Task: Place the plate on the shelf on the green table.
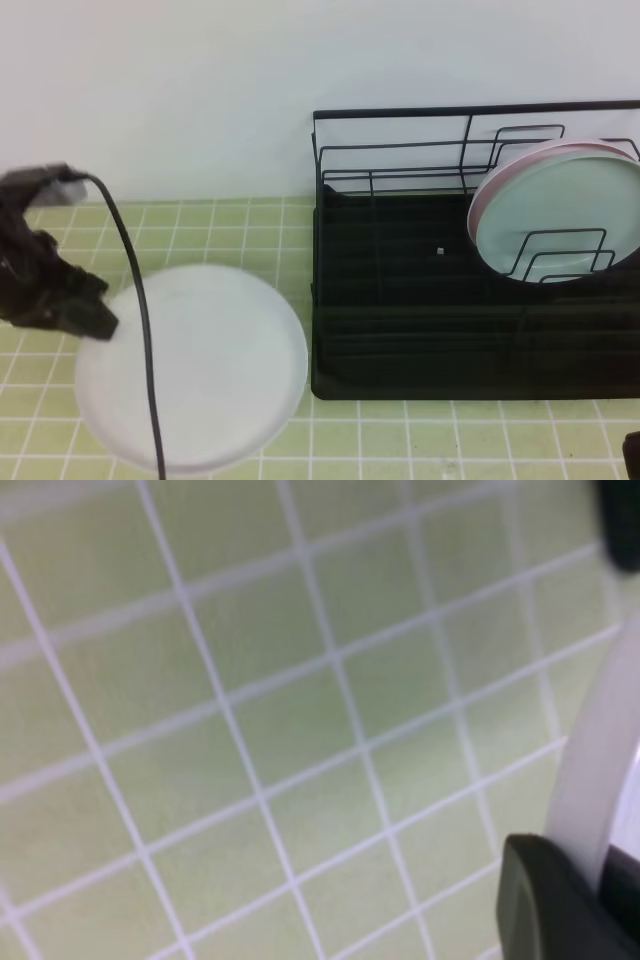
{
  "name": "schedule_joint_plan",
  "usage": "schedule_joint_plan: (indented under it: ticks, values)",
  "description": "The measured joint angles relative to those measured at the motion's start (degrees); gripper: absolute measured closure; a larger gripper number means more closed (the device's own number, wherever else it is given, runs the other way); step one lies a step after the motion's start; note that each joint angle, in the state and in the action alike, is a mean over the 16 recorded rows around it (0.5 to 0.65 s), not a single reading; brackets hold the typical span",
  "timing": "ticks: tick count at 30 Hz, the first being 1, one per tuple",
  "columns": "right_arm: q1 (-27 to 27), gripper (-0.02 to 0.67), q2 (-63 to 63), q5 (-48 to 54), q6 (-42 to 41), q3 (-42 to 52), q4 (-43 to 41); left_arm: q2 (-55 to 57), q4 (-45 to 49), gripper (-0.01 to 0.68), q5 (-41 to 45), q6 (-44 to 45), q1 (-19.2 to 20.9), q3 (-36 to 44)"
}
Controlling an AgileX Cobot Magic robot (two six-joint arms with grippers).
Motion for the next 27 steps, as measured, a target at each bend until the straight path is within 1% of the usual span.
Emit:
schedule_joint_plan:
  ticks: [4, 8, 13, 20, 24, 27]
  values:
    - [0.0, 0.647, 0.0, -0.6, 0.8, 0.0, 0.8, -4.7, -1.3, 0.668, 0.7, -0.3, -1.4, -0.8]
    - [0.0, 0.622, 0.1, -2.4, 1.6, 0.0, 2.8, -8.5, -3.1, 0.668, 0.5, -0.9, -4.2, -1.2]
    - [0.0, 0.550, 1.3, -5.0, 1.6, -0.1, 5.9, -11.1, -6.3, 0.668, -0.3, -1.6, -9.2, -1.3]
    - [0.0, 0.434, 5.3, -6.7, -1.4, -0.2, 11.9, -11.8, -9.5, 0.667, -1.9, -2.5, -16.7, -1.3]
    - [0.0, 0.390, 8.3, -6.6, -3.7, -0.2, 14.6, -11.8, -10.9, 0.667, -2.5, -2.6, -19.4, -1.3]
    - [0.0, 0.378, 10.5, -6.3, -5.5, -0.2, 16.5, -11.8, -11.3, 0.667, -2.7, -2.6, -20.7, -1.3]
